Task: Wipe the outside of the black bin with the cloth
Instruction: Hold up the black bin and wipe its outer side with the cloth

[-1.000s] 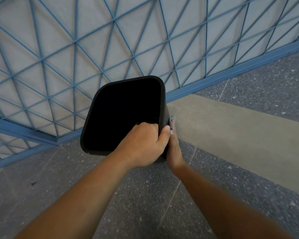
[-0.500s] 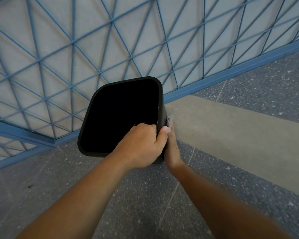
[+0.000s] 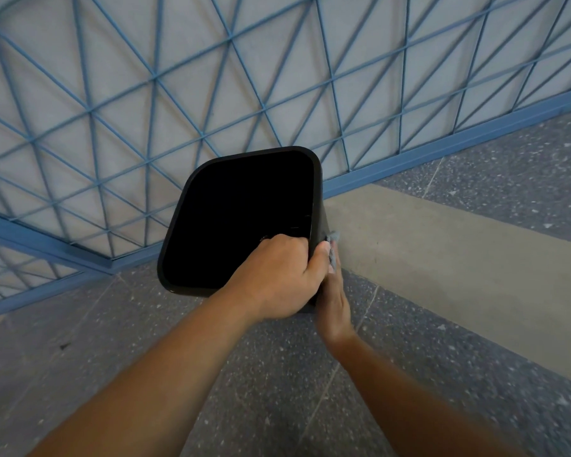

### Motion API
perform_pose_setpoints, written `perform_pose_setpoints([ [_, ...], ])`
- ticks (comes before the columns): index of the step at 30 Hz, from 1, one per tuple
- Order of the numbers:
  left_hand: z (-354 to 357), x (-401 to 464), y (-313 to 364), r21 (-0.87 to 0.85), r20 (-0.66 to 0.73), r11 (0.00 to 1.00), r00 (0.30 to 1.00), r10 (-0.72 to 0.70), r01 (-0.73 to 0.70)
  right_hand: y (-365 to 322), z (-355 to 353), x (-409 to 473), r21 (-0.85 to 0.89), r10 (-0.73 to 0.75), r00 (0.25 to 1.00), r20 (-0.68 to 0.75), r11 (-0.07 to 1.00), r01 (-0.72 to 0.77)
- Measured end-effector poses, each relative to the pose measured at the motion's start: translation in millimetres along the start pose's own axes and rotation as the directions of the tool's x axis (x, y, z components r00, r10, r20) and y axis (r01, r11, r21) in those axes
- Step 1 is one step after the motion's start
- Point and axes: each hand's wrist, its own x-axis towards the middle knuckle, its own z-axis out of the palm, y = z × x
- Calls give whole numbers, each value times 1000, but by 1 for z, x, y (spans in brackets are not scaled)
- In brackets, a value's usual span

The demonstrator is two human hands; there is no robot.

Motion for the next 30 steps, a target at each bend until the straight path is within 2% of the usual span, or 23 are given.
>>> perform_pose_setpoints([
  [2, 0, 0, 1, 20, -7, 1000, 1000, -2, 2, 8, -8, 16, -8, 127, 991, -31, 992, -127],
  [4, 0, -1, 1, 8, -12, 1000, 1000, -1, 1, 8, -11, 28, -9, 162, 986, -24, 987, -162],
  [6, 0, -1, 1, -21, -9, 1000, 1000, -1, 1, -5, -2, 20, -36, 68, 997, -18, 997, -69],
  [8, 0, -1, -1, -37, -4, 999, 1000, -5, 5, -10, 7, 4, 9, -19, 1000, -4, 1000, 19],
  [10, 1, 0, -3, -33, -3, 999, 1000, -10, 10, 3, 5, -3, 25, -24, 1000, 6, 999, 23],
  [13, 1, 0, -3, -22, -11, 1000, 1000, -2, 2, 14, -11, 16, 26, 178, 984, -9, 984, -177],
  [14, 2, 0, -3, -20, -12, 1000, 1000, -1, 0, 14, -13, 22, 27, 203, 979, -12, 979, -203],
  [16, 1, -1, -2, -30, -21, 1000, 1000, -3, 3, -4, -6, 21, -5, 108, 994, -10, 994, -108],
  [18, 1, 0, -2, -46, -19, 999, 1000, -6, 5, -13, 8, 5, 27, -35, 999, 4, 999, 35],
  [19, 2, 0, -2, -49, -18, 999, 1000, -8, 7, -12, 13, -4, 53, -56, 998, -10, 997, 56],
  [22, 1, 0, -2, -33, -19, 999, 1000, -8, 7, 4, 13, -14, 168, 27, 998, -65, 986, -16],
  [24, 1, -1, 0, -27, -18, 1000, 1000, -7, 6, 8, 7, -7, 165, 95, 993, -71, 983, -82],
  [27, 0, -2, 0, -41, -15, 999, 1000, -8, 7, 11, 12, -5, 99, 55, 997, -51, 994, -50],
  [29, -1, -1, -1, -59, -11, 998, 1000, -10, 9, 18, 16, -9, 113, 20, 997, -69, 993, -12],
  [30, -1, 0, -2, -62, -8, 998, 1000, -10, 9, 22, 14, -8, 130, 48, 996, -73, 991, -38],
])
